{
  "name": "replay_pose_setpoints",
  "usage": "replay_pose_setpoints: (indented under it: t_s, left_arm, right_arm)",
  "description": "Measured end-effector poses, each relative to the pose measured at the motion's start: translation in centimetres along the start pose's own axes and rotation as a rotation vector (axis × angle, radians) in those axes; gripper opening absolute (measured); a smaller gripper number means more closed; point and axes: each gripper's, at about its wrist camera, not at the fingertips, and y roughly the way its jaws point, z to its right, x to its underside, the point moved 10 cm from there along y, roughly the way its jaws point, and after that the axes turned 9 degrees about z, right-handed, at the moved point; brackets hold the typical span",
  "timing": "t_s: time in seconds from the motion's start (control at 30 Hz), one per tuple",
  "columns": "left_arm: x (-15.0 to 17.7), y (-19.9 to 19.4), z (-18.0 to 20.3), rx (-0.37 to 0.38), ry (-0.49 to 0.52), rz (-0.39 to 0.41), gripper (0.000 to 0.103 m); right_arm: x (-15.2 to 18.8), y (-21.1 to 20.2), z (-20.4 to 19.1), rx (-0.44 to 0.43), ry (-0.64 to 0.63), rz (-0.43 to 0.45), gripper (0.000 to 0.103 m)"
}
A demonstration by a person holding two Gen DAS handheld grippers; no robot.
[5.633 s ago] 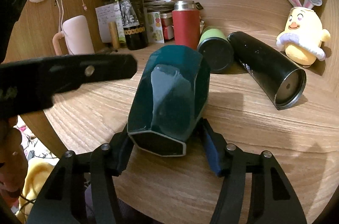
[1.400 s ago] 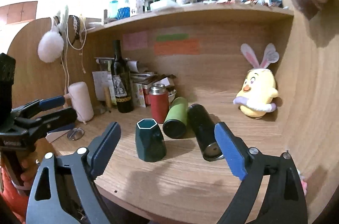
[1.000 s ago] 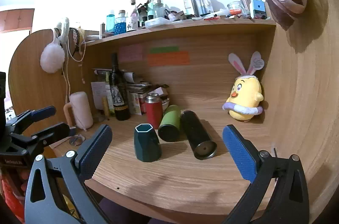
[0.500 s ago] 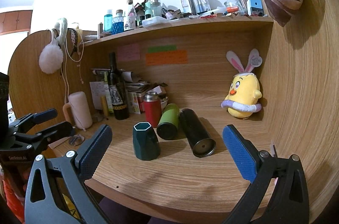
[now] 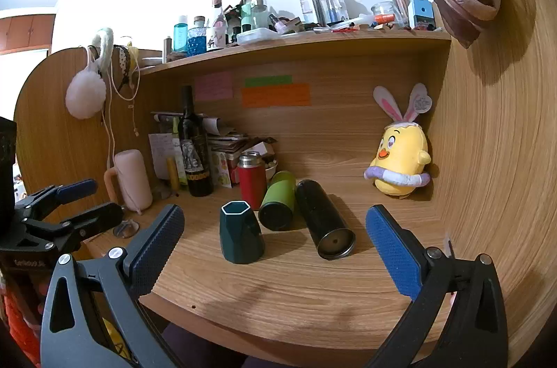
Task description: Flip cup upside down
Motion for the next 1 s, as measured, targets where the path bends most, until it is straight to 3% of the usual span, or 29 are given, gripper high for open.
replay_pose_setpoints:
  t_s: [1.0]
  left_arm:
    - [-0.04,-0.05,0.11,0.024,-0.013,-0.007,0.103]
  right_arm:
    - [0.03,-0.07,-0.27,0.005,0.000,0.001,0.103]
